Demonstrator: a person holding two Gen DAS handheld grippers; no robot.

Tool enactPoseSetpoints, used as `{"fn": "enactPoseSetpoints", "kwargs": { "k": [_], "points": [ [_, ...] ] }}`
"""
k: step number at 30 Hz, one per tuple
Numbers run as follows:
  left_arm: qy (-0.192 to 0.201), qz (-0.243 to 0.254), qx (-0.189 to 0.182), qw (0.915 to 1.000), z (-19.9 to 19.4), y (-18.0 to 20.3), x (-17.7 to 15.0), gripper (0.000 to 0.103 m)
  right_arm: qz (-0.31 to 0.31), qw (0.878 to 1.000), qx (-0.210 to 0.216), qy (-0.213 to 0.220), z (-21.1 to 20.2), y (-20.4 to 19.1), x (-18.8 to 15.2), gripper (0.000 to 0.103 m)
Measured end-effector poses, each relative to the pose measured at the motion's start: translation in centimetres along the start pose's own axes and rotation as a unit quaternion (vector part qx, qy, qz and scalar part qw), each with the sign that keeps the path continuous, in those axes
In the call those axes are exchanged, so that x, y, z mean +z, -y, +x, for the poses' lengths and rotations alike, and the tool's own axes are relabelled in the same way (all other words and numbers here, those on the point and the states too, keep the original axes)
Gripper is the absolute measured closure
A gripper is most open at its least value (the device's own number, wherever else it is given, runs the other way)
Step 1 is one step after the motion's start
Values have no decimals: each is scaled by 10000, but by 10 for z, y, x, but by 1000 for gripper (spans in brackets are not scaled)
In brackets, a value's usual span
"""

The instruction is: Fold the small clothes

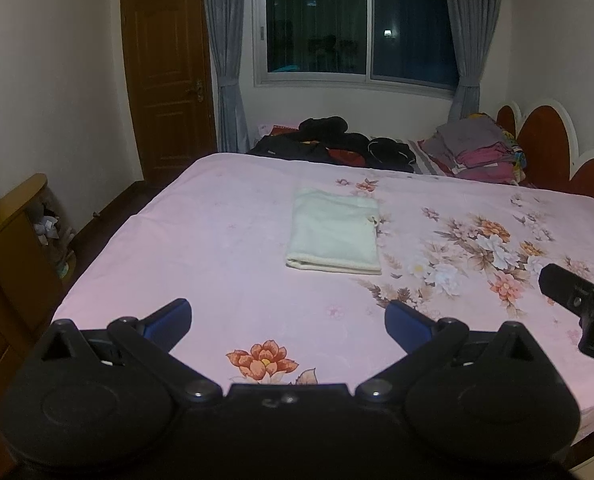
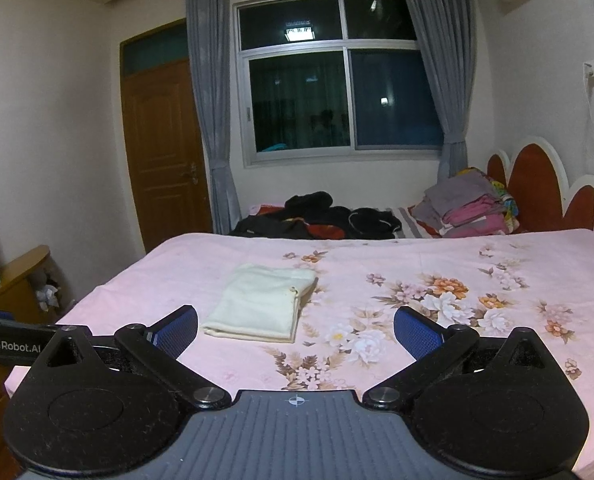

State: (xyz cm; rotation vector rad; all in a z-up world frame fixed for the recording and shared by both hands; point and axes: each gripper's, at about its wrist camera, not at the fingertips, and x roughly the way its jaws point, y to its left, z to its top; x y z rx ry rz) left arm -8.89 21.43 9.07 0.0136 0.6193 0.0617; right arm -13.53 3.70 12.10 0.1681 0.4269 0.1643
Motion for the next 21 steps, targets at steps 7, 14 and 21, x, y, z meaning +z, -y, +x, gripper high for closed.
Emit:
{"fn": "enactPoseSetpoints", "kwargs": {
  "k": [7,14,21],
  "points": [
    [-45,10,9,10000,2,-2,1,0,4,10000,2,-39,2,-1,-2,0],
    [-46,-1,17,10000,3,-2,1,0,4,10000,15,-47,3,-3,-3,0],
    [-63,-6,10,10000,3,-2,1,0,0,10000,8,-48,3,-2,-3,0]
  ]
}}
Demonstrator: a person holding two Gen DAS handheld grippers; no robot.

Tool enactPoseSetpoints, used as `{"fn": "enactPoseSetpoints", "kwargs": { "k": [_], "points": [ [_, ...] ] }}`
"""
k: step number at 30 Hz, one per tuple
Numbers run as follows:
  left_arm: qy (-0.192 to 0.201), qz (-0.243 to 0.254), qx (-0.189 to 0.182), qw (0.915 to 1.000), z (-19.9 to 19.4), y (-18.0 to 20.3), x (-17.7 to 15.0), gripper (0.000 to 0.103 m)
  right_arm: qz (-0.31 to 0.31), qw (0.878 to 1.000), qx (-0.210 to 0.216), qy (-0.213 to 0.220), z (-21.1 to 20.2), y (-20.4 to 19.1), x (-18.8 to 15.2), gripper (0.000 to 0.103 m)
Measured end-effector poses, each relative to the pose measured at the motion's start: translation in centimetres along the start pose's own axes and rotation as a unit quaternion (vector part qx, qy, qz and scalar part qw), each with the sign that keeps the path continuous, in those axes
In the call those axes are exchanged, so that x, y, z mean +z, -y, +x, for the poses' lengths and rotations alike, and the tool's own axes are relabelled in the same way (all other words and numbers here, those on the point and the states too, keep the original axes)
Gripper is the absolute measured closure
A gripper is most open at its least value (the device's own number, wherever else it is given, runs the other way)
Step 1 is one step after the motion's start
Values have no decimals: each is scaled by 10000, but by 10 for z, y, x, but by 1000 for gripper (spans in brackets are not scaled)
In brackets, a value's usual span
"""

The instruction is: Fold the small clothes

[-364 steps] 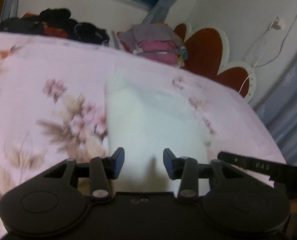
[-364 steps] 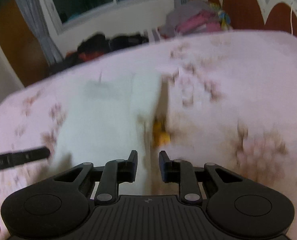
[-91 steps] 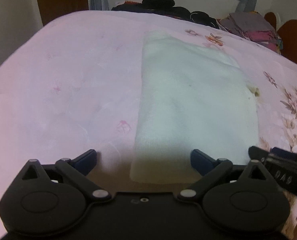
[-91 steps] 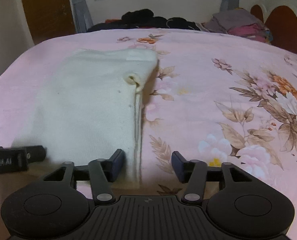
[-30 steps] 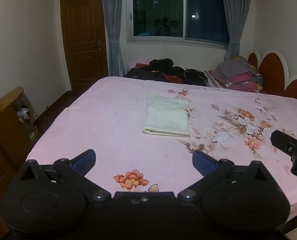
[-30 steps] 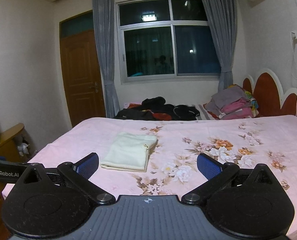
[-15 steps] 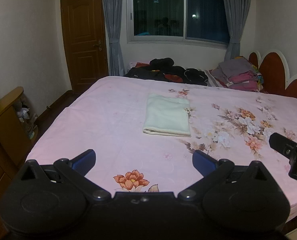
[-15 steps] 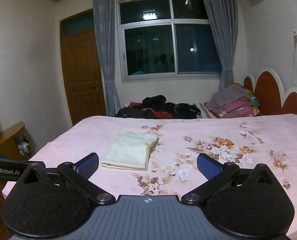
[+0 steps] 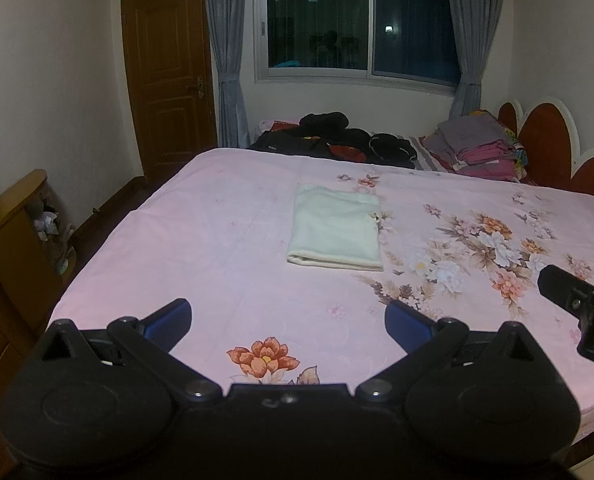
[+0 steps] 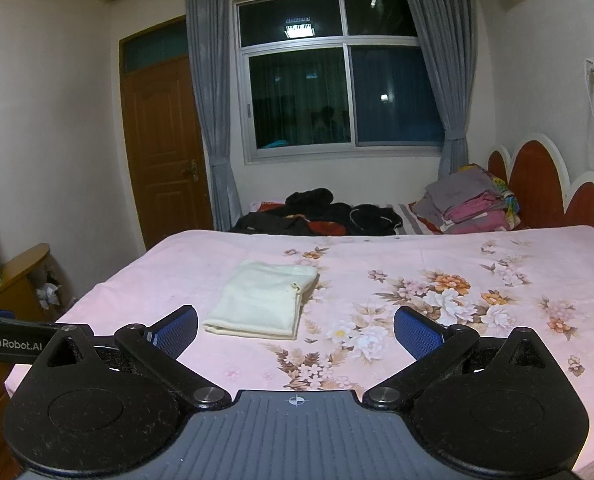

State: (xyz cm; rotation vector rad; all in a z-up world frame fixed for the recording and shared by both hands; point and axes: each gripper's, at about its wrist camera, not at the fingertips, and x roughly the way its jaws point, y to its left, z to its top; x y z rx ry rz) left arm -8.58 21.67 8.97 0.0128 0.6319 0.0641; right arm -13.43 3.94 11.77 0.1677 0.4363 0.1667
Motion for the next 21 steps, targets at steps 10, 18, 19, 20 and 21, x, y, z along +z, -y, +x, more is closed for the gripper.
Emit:
{"fn": "enactPoseSetpoints", "kwargs": {
  "k": [10,18,19,20,21],
  "points": [
    [-28,-13,10,10000,2,-1,-3,0,4,10000,7,-18,3,0,-1,0],
    [-64,-10,-8,10000,5,-1,-4,0,7,10000,22,-61,8,-3,-4,0],
    [-66,-11,-11,10000,6,-1,-3,0,8,10000,21,-65,9,-3,-5,0],
    [-71,-11,-15,10000,7,-1,-4,0,8,10000,19,-67,9,-3,-5,0],
    [-79,-8,-22,10000,7,-1,-4,0,11,10000,15,-76,10,-3,-5,0]
  ]
}}
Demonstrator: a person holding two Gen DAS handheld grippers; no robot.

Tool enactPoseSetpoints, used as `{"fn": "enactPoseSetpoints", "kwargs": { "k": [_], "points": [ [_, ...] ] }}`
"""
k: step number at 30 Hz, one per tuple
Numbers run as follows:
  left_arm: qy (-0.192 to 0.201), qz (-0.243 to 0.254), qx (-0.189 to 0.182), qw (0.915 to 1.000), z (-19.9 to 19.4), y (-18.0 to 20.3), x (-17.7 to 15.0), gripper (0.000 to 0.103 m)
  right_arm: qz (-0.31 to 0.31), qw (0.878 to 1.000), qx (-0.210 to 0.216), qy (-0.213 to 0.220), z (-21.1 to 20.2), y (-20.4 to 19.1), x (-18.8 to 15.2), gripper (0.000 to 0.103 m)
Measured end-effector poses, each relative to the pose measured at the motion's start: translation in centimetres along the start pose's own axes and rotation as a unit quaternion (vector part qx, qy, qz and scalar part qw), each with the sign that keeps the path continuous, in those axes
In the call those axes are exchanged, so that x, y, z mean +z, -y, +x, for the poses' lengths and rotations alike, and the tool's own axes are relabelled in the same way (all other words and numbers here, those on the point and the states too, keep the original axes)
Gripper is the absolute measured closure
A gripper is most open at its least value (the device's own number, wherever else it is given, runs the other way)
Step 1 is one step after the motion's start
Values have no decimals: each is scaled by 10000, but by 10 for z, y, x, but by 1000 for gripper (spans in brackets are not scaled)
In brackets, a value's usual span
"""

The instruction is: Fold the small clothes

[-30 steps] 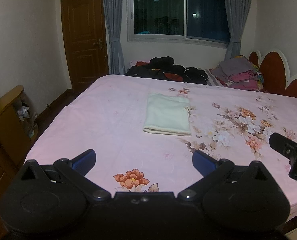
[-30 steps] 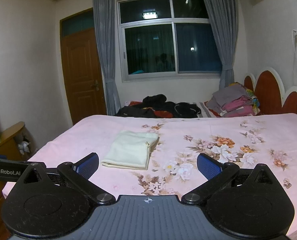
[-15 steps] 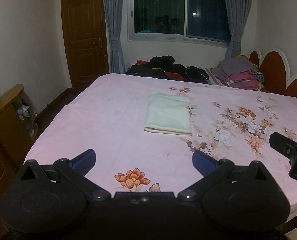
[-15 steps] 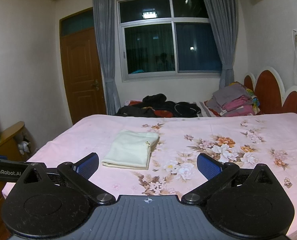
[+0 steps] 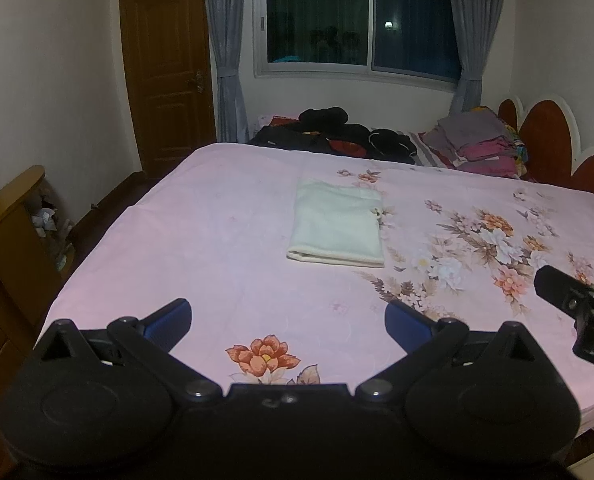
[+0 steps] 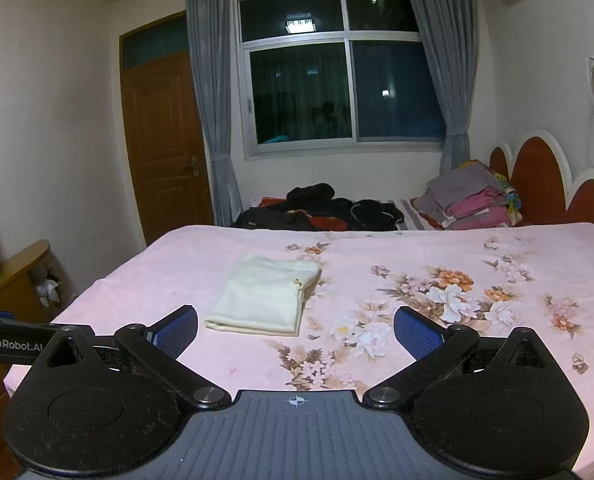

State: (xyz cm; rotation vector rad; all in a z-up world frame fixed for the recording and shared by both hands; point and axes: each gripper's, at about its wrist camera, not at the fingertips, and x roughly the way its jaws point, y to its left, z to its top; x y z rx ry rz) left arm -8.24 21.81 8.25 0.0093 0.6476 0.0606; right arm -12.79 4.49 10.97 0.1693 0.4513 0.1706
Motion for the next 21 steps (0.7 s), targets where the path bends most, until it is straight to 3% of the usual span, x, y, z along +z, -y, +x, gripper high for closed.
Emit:
{"fn": "enactPoseSetpoints", "kwargs": {
  "k": [11,21],
  "points": [
    [-132,-7,-54,9999,11,-1,4,0,38,10000,3,-79,11,0,0,0],
    [-239,-32,-162,9996,50,-2,13,2,103,9994,-125,-315,42,8,-2,0]
  ]
}}
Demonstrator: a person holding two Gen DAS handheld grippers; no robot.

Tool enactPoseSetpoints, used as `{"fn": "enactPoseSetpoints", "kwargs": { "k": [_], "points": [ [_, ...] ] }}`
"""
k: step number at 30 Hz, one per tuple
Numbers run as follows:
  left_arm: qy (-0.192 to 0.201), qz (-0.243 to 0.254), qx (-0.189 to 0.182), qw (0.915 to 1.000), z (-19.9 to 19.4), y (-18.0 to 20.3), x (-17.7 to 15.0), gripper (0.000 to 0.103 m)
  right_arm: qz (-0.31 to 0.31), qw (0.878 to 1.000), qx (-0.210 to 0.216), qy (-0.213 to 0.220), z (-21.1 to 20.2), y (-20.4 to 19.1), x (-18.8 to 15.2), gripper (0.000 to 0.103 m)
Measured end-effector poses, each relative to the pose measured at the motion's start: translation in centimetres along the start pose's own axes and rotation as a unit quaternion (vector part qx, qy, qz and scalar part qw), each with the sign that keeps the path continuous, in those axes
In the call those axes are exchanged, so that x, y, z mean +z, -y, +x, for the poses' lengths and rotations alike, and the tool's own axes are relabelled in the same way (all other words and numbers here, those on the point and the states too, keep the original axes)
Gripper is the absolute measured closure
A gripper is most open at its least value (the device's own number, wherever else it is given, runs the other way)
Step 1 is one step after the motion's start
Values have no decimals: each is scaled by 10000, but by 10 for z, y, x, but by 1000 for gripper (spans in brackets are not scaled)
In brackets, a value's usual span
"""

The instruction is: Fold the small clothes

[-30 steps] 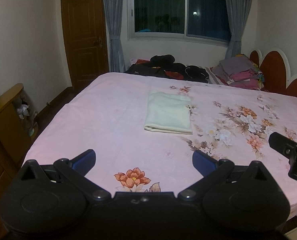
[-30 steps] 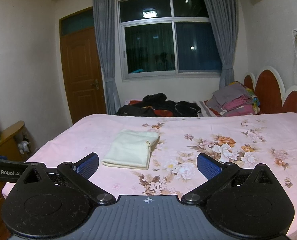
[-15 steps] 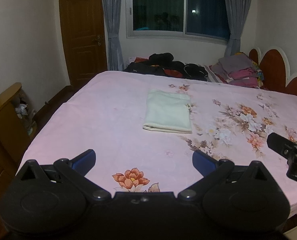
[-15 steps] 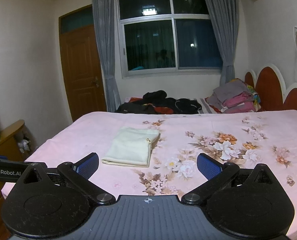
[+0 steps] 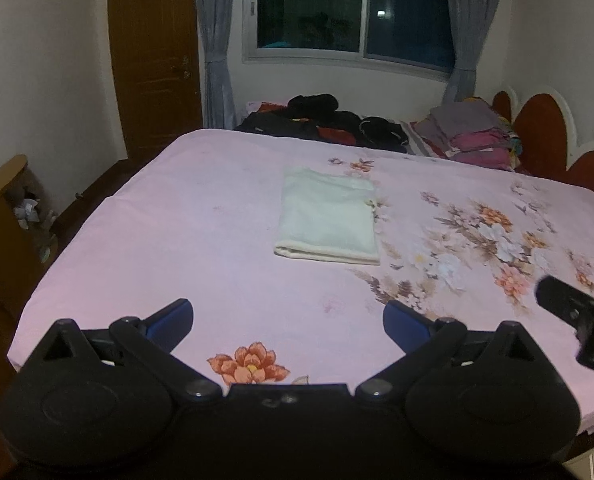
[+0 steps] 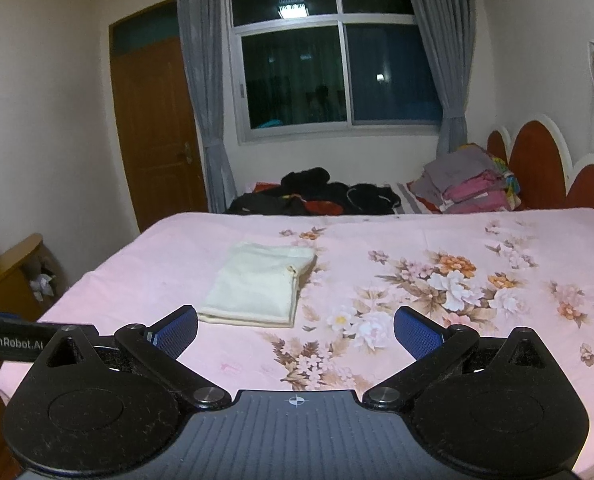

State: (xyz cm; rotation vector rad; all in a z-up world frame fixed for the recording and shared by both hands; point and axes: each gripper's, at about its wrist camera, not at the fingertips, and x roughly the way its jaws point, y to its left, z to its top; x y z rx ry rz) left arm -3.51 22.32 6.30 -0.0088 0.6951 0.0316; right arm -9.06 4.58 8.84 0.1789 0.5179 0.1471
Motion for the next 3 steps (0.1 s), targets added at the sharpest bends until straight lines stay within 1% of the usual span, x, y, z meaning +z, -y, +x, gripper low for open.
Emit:
{"fn": "enactPoseSetpoints", "kwargs": {
  "k": [3],
  "points": [
    [-120,10,62,9999,26,-1,7,0,57,9998,-108,-138,15,7,-2,0]
  ]
}}
